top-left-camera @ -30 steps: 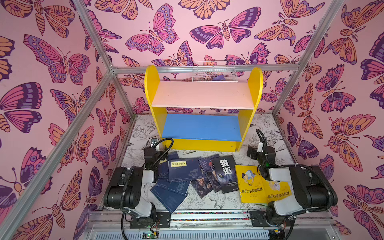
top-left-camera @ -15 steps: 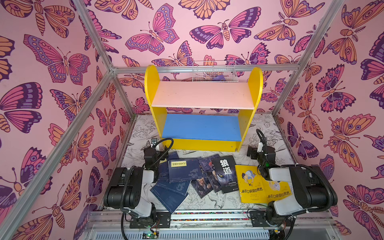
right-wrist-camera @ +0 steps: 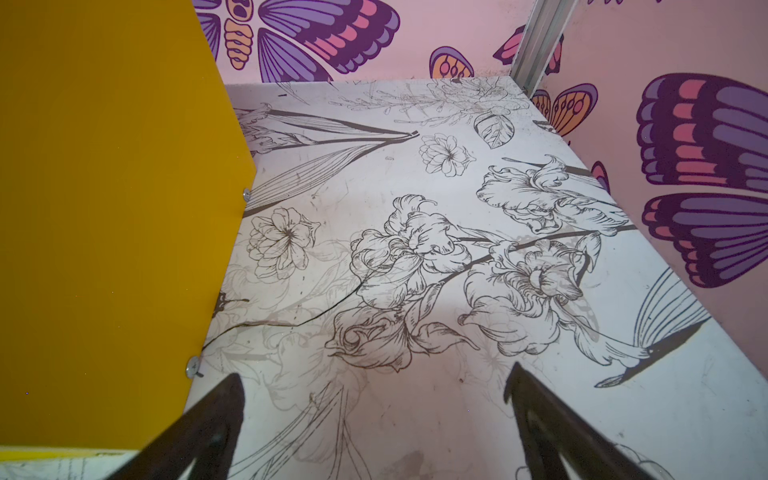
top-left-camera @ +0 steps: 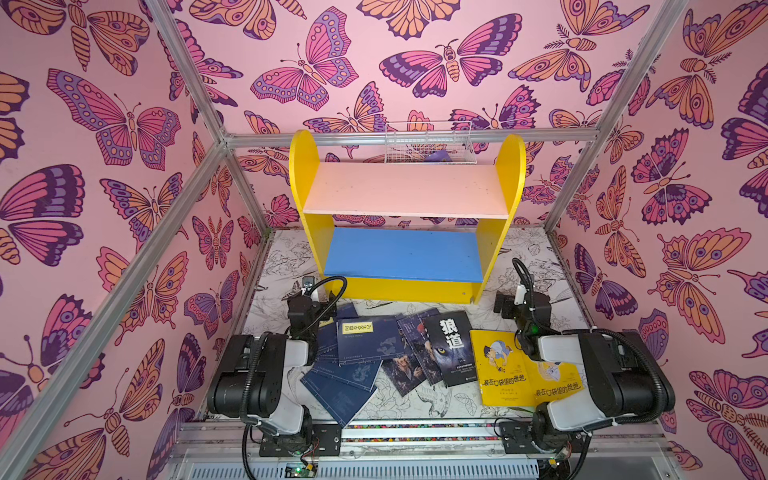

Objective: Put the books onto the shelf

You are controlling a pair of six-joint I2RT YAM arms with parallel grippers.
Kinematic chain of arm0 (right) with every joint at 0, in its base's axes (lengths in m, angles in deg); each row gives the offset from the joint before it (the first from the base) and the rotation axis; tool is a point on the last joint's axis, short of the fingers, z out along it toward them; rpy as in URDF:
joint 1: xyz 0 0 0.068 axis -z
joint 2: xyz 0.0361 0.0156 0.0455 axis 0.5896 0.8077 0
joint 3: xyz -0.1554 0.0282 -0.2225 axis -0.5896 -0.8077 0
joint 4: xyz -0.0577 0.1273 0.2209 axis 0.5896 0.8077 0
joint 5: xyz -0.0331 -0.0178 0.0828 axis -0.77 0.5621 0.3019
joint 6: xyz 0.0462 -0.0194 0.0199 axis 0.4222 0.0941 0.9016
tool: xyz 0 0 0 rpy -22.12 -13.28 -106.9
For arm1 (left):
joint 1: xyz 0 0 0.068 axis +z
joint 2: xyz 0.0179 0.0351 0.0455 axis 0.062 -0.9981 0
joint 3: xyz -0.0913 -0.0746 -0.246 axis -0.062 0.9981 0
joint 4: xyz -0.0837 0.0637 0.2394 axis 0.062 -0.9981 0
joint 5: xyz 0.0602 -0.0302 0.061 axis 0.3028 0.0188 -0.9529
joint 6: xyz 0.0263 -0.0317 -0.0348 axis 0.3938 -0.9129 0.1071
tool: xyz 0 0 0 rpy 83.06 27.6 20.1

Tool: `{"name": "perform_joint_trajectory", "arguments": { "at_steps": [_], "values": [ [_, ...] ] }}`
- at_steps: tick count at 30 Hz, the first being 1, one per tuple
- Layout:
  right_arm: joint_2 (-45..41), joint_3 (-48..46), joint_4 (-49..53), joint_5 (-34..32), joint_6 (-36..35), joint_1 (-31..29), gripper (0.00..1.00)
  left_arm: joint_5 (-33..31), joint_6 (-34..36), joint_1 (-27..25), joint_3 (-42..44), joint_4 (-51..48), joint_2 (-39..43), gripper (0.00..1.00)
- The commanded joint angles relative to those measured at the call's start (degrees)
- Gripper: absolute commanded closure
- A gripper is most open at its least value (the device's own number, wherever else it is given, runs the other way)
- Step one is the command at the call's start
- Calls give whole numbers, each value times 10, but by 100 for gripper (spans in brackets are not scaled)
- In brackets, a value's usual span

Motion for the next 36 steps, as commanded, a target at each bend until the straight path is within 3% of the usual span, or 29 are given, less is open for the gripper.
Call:
{"name": "perform_joint_trajectory", "arguments": {
  "at_steps": [1, 13, 15, 17, 19, 21, 24, 26, 29, 31, 33, 36],
  "values": [
    [-8, 12, -4, 2, 2, 5, 1, -3, 1, -2, 6, 17, -4, 2],
    [-7, 15, 0, 52, 12, 28, 1, 1, -14, 11, -1, 3, -4, 2],
    [-10, 12, -4, 59, 14, 30, 8, 4, -8, 9, -5, -5, 4, 2],
    [-22, 11, -15, 55, 18, 31, 15, -13, -5, 2, -38, -93, 38, 2],
    [-70, 29, 62, 62, 9, 31, 22, -73, -29, 0, -105, -238, 73, 2],
    [-123, 64, 184, 38, 28, 27, 35, -154, -64, -2, -135, -308, 92, 1],
    [-181, 90, 303, -91, 112, 19, 38, -282, -154, -16, -105, -299, 143, 1],
    [-219, 102, 382, -130, 150, 19, 37, -335, -229, -25, -90, -341, 197, 1],
    [-274, 125, 515, -147, 197, 17, 37, -372, -349, -45, -100, -489, 251, 1],
    [-312, 120, 563, -117, 213, 3, 37, -386, -396, -71, -110, -568, 272, 1],
    [-359, 109, 611, -120, 231, -48, 36, -404, -458, -105, -127, -667, 287, 1],
    [-398, 101, 659, -148, 253, -158, 35, -392, -493, -169, -141, -749, 310, 1]
  ]
}}
